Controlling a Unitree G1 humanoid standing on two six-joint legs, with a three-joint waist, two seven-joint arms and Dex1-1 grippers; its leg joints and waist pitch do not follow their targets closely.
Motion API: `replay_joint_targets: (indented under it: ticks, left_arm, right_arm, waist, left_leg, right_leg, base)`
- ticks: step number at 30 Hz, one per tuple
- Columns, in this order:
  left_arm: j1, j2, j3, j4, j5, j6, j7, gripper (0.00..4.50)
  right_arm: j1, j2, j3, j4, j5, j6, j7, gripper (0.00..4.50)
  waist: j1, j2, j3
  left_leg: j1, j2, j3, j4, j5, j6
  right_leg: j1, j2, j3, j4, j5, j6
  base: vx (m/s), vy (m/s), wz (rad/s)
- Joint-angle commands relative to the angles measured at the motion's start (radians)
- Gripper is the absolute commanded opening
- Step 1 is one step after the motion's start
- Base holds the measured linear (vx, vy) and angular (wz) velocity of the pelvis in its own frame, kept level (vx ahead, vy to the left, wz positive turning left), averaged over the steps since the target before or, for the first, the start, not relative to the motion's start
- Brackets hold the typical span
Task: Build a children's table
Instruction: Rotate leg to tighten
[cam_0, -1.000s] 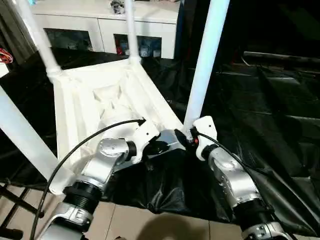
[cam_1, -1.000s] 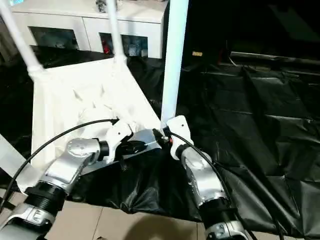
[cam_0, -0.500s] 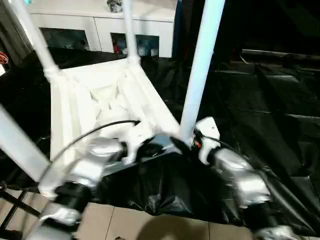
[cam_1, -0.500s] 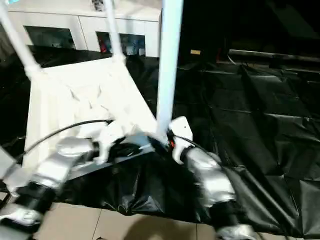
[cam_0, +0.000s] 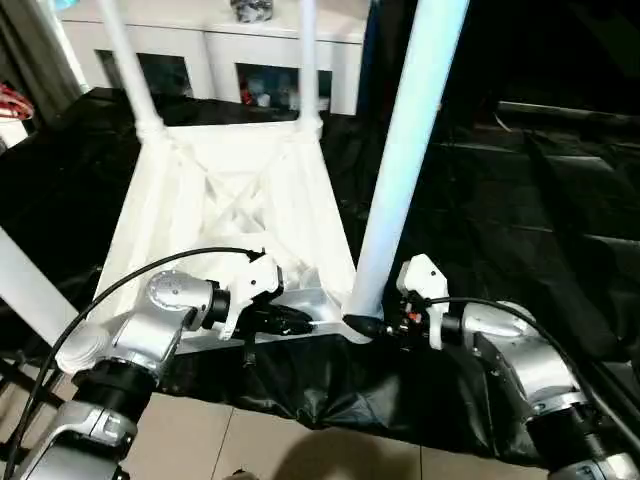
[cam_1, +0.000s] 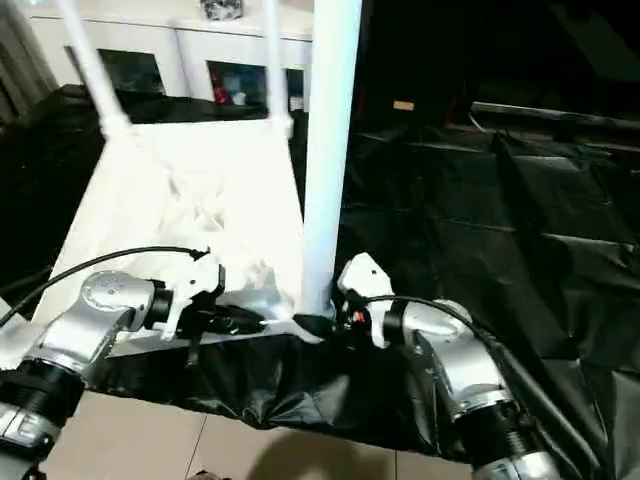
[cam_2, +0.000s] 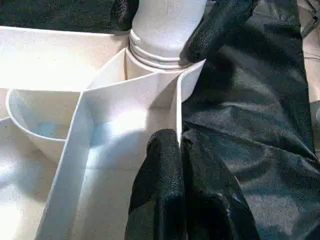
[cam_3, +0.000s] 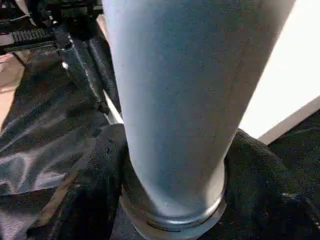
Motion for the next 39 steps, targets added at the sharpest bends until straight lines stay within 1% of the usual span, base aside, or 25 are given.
replay_joint_targets:
  ticks: [1, 4, 5, 10, 11, 12, 14, 16, 17, 18, 19, 20, 21, 22, 23, 24, 28, 29, 31, 33, 34, 35, 36, 37, 39]
  left_arm:
    - [-0.032, -0.011, -0.014, -0.016, -0.025, -0.02, -0.006, 0.0]
    - [-0.022, -0.007, -0.015, -0.021, -0.023, -0.024, -0.007, 0.0]
    - [-0.022, -0.008, -0.015, -0.018, -0.02, -0.026, -0.006, 0.0]
    - [-0.03, -0.033, -0.006, 0.009, 0.022, -0.029, 0.088, 0.0]
    - [-0.036, -0.053, 0.0, 0.013, 0.032, -0.012, 0.142, 0.0]
    - [-0.039, -0.061, 0.003, 0.012, 0.034, -0.006, 0.162, 0.0]
    - [-0.04, -0.094, 0.013, -0.003, 0.031, 0.023, 0.215, 0.0]
    - [-0.038, -0.109, 0.013, -0.015, 0.035, 0.037, 0.241, 0.0]
    - [-0.033, -0.127, 0.008, -0.028, 0.049, 0.048, 0.278, 0.0]
    - [-0.033, -0.127, 0.008, -0.028, 0.049, 0.048, 0.278, 0.0]
    - [-0.023, -0.153, 0.007, -0.051, 0.054, 0.077, 0.317, 0.0]
    - [-0.021, -0.159, 0.007, -0.055, 0.055, 0.082, 0.326, 0.0]
    - [-0.012, -0.195, 0.01, -0.072, 0.061, 0.111, 0.381, 0.0]
    - [-0.012, -0.195, 0.01, -0.072, 0.061, 0.111, 0.381, 0.0]
    - [-0.01, -0.232, 0.016, -0.066, 0.067, 0.122, 0.442, 0.0]
    - [-0.01, -0.245, 0.019, -0.063, 0.069, 0.124, 0.462, 0.0]
    - [-0.016, -0.275, 0.006, -0.054, 0.08, 0.128, 0.503, 0.0]
    - [-0.023, -0.278, 0.001, -0.053, 0.084, 0.126, 0.504, 0.0]
    - [-0.035, -0.277, -0.001, -0.049, 0.087, 0.124, 0.495, 0.0]
    - [-0.041, -0.27, 0.0, -0.045, 0.087, 0.116, 0.486, 0.0]
    - [-0.042, -0.267, 0.0, -0.045, 0.087, 0.114, 0.48, 0.0]
    - [-0.042, -0.248, -0.005, -0.049, 0.08, 0.103, 0.441, 0.0]
    - [-0.042, -0.248, -0.005, -0.049, 0.08, 0.103, 0.441, 0.0]
    - [-0.039, -0.237, -0.008, -0.053, 0.075, 0.095, 0.42, 0.0]
    - [-0.031, -0.213, -0.015, -0.064, 0.063, 0.074, 0.364, 0.0]
  right_arm:
    - [-0.004, 0.013, 0.061, -0.023, 0.012, -0.008, 0.04, 2.61]
    - [0.001, 0.016, 0.065, -0.029, 0.008, -0.007, 0.037, 2.59]
    - [0.002, 0.017, 0.064, -0.031, 0.01, -0.005, 0.038, 2.59]
    - [0.021, 0.034, 0.062, -0.019, -0.005, -0.016, 0.006, 2.57]
    - [0.022, 0.052, 0.051, 0.002, -0.023, -0.031, -0.042, 2.57]
    - [0.022, 0.06, 0.047, 0.01, -0.029, -0.038, -0.063, 2.57]
    - [0.005, 0.101, 0.026, 0.064, -0.066, -0.032, -0.183, 2.57]
    - [-0.002, 0.122, 0.02, 0.09, -0.086, -0.044, -0.24, 2.57]
    - [-0.011, 0.152, 0.006, 0.116, -0.098, -0.038, -0.31, 2.57]
    - [-0.011, 0.152, 0.006, 0.116, -0.098, -0.038, -0.31, 2.57]
    - [-0.023, 0.19, -0.015, 0.143, -0.103, -0.025, -0.389, 2.57]
    - [-0.026, 0.199, -0.02, 0.148, -0.103, -0.022, -0.405, 2.57]
    - [-0.044, 0.252, -0.051, 0.176, -0.104, -0.004, -0.509, 2.57]
    - [-0.044, 0.252, -0.051, 0.176, -0.104, -0.004, -0.509, 2.57]
    - [-0.065, 0.296, -0.071, 0.208, -0.119, 0.003, -0.606, 2.57]
    - [-0.072, 0.309, -0.076, 0.219, -0.127, 0.001, -0.635, 2.57]
    - [-0.089, 0.34, -0.045, 0.24, -0.16, -0.043, -0.671, 2.57]
    - [-0.089, 0.343, -0.042, 0.24, -0.157, -0.057, -0.665, 2.91]
    - [-0.083, 0.346, -0.061, 0.23, -0.121, -0.062, -0.636, 3.26]
    - [-0.081, 0.336, -0.068, 0.222, -0.111, -0.061, -0.613, 3.29]
    - [-0.08, 0.331, -0.07, 0.219, -0.11, -0.061, -0.607, 3.48]
    - [-0.078, 0.307, -0.069, 0.208, -0.112, -0.07, -0.584, 3.61]
    - [-0.078, 0.307, -0.069, 0.208, -0.112, -0.07, -0.584, 3.68]
    - [-0.076, 0.292, -0.065, 0.202, -0.116, -0.075, -0.572, 3.73]
    - [-0.072, 0.256, -0.051, 0.185, -0.122, -0.089, -0.528, 3.73]
  waist:
    - [0.0, -0.005, -0.059]
    - [0.002, -0.006, -0.058]
    - [0.001, -0.011, -0.058]
    - [0.004, -0.008, -0.058]
    - [0.005, -0.012, -0.055]
    - [0.004, -0.011, -0.053]
    - [0.0, -0.011, -0.048]
    - [-0.002, -0.012, -0.048]
    - [-0.003, -0.002, -0.048]
    - [-0.008, -0.005, -0.048]
    - [-0.012, -0.008, -0.05]
    - [-0.018, -0.003, -0.05]
    - [-0.024, -0.003, -0.052]
    - [-0.024, -0.003, -0.052]
    - [-0.028, -0.003, -0.054]
    - [-0.033, -0.003, -0.054]
    - [-0.033, -0.002, -0.058]
    - [-0.031, -0.001, -0.058]
    - [-0.03, -0.001, -0.056]
    - [-0.029, 0.0, -0.056]
    - [-0.029, 0.0, -0.055]
    - [-0.029, 0.008, -0.056]
    - [-0.029, 0.006, -0.057]
    - [-0.029, 0.008, -0.059]
    - [-0.028, 0.006, -0.061]
  left_leg:
    - [0.017, 0.026, -0.003, -0.053, -0.163, 0.046]
    - [0.017, 0.026, -0.003, -0.054, -0.169, 0.043]
    - [0.017, 0.026, -0.002, -0.054, -0.17, 0.042]
    - [0.017, 0.026, -0.003, -0.053, -0.167, 0.041]
    - [0.018, 0.026, -0.002, -0.055, -0.184, 0.036]
    - [0.019, 0.027, -0.003, -0.057, -0.195, 0.031]
    - [0.022, 0.025, -0.005, -0.063, -0.248, 0.003]
    - [0.024, 0.025, -0.007, -0.064, -0.266, -0.01]
    - [0.022, 0.025, -0.01, -0.066, -0.268, -0.017]
    - [0.022, 0.025, -0.009, -0.067, -0.27, -0.019]
    - [0.021, 0.024, -0.01, -0.067, -0.272, -0.021]
    - [0.02, 0.024, -0.01, -0.066, -0.267, -0.022]
    - [0.018, 0.022, -0.01, -0.065, -0.255, -0.022]
    - [0.018, 0.022, -0.01, -0.065, -0.255, -0.022]
    - [0.018, 0.022, -0.01, -0.063, -0.24, -0.019]
    - [0.015, 0.02, -0.009, -0.063, -0.225, -0.017]
    - [0.013, 0.017, -0.007, -0.058, -0.189, 0.006]
    - [0.013, 0.018, -0.006, -0.058, -0.184, 0.013]
    - [0.014, 0.018, -0.006, -0.059, -0.195, 0.017]
    - [0.015, 0.019, -0.006, -0.06, -0.208, 0.016]
    - [0.015, 0.02, -0.007, -0.061, -0.214, 0.014]
    - [0.016, 0.02, -0.008, -0.061, -0.214, 0.011]
    - [0.016, 0.02, -0.007, -0.06, -0.213, 0.011]
    - [0.015, 0.02, -0.007, -0.058, -0.2, 0.014]
    - [0.013, 0.019, -0.006, -0.056, -0.179, 0.022]
  right_leg:
    - [0.041, -0.069, 0.039, -0.062, -0.023, -0.228]
    - [0.04, -0.069, 0.038, -0.062, -0.031, -0.227]
    - [0.04, -0.068, 0.039, -0.063, -0.035, -0.226]
    - [0.04, -0.069, 0.039, -0.063, -0.037, -0.222]
    - [0.038, -0.07, 0.039, -0.067, -0.065, -0.218]
    - [0.035, -0.071, 0.039, -0.068, -0.088, -0.217]
    - [0.032, -0.074, 0.04, -0.078, -0.203, -0.197]
    - [0.029, -0.074, 0.041, -0.084, -0.261, -0.178]
    - [0.031, -0.076, 0.042, -0.083, -0.268, -0.17]
    - [0.029, -0.073, 0.042, -0.085, -0.265, -0.168]
    - [0.031, -0.072, 0.042, -0.083, -0.252, -0.169]
    - [0.029, -0.071, 0.042, -0.083, -0.233, -0.174]
    - [0.032, -0.069, 0.042, -0.081, -0.209, -0.179]
    - [0.032, -0.069, 0.042, -0.081, -0.209, -0.179]
    - [0.033, -0.068, 0.041, -0.078, -0.173, -0.184]
    - [0.033, -0.067, 0.041, -0.076, -0.145, -0.192]
    - [0.038, -0.065, 0.042, -0.074, -0.08, -0.193]
    - [0.039, -0.066, 0.042, -0.074, -0.069, -0.192]
    - [0.038, -0.066, 0.041, -0.076, -0.086, -0.19]
    - [0.037, -0.067, 0.041, -0.078, -0.107, -0.187]
    - [0.037, -0.067, 0.041, -0.079, -0.115, -0.185]
    - [0.037, -0.065, 0.041, -0.078, -0.107, -0.185]
    - [0.037, -0.065, 0.041, -0.078, -0.097, -0.186]
    - [0.039, -0.065, 0.042, -0.074, -0.062, -0.193]
    - [0.042, -0.064, 0.041, -0.07, -0.02, -0.2]
  base:
    - [0.0, 0.0, 0.0]
    - [0.0, 0.0, 0.0]
    - [0.0, 0.0, 0.0]
    - [0.0, 0.0, 0.0]
    - [0.0, 0.0, 0.0]
    - [0.0, 0.0, 0.0]
    - [0.0, 0.0, 0.0]
    - [0.0, 0.0, 0.0]
    - [0.0, 0.0, 0.0]
    - [0.0, 0.0, 0.0]
    - [0.0, 0.0, 0.0]
    - [0.0, 0.0, 0.0]
    - [0.0, 0.0, 0.0]
    - [0.0, 0.0, 0.0]
    - [0.0, 0.0, 0.0]
    - [0.0, 0.0, 0.0]
    - [0.0, 0.0, 0.0]
    - [0.0, 0.0, 0.0]
    - [0.0, 0.0, 0.0]
    - [0.0, 0.0, 0.0]
    - [0.0, 0.0, 0.0]
    - [0.0, 0.0, 0.0]
    - [0.0, 0.0, 0.0]
    - [0.0, 0.0, 0.0]
    - [0.0, 0.0, 0.0]
